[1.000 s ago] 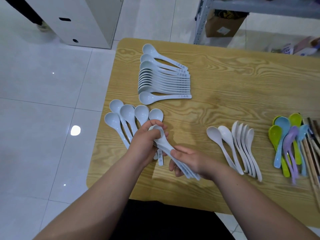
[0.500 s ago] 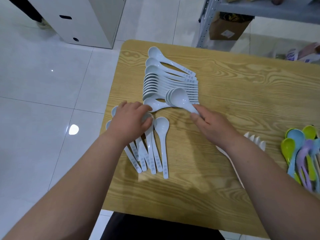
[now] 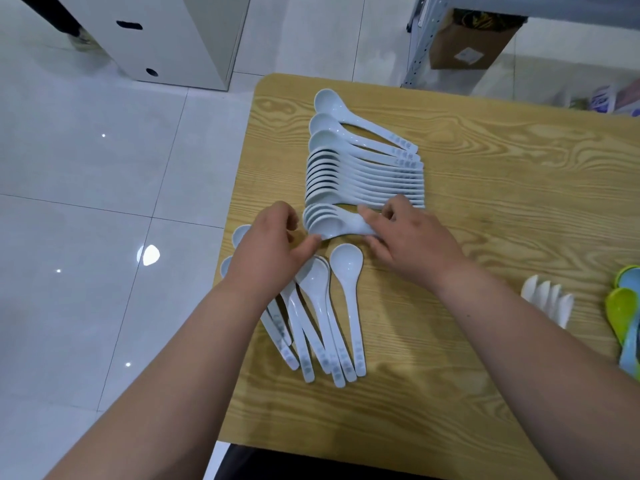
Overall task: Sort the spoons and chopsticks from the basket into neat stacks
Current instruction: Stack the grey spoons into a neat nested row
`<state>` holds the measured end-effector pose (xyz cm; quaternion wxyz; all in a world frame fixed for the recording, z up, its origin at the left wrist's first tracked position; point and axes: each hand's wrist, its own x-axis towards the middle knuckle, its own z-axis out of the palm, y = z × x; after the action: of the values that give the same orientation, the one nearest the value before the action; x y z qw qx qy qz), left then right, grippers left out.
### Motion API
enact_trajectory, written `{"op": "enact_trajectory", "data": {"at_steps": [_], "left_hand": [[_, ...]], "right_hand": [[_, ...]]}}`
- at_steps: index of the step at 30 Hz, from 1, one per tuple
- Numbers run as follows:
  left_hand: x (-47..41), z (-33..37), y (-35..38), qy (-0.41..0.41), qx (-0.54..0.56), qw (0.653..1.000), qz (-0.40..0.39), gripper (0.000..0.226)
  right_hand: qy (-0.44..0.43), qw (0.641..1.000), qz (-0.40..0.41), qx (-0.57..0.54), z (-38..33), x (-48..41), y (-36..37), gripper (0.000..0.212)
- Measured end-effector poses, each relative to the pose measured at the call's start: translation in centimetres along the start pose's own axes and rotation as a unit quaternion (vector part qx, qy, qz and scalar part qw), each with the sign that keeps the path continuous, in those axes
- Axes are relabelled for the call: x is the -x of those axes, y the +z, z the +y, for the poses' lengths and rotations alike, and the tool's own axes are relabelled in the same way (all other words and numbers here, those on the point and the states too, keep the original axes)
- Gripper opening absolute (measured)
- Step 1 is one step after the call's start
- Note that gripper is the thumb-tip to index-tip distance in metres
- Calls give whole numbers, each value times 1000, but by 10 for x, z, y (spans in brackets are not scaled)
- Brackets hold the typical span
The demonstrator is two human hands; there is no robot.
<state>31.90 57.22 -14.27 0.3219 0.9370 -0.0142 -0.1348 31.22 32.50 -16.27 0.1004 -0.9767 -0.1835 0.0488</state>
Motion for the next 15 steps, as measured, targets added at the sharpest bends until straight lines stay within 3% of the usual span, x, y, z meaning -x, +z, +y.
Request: {"op": "enact_trajectory", "data": {"at_steps": [3, 8, 15], "left_hand": [[-15, 5, 3, -6, 24, 999, -22, 44], [-26, 7, 8, -8, 37, 999, 2, 36], [-28, 4, 8, -19, 86, 996, 0, 34]], "right_hand": [[-13, 999, 36, 18, 2, -1, 5, 51], [-7, 995, 94, -29, 3, 2, 17, 38], [-17, 991, 110, -78, 8, 6, 22, 38]]}}
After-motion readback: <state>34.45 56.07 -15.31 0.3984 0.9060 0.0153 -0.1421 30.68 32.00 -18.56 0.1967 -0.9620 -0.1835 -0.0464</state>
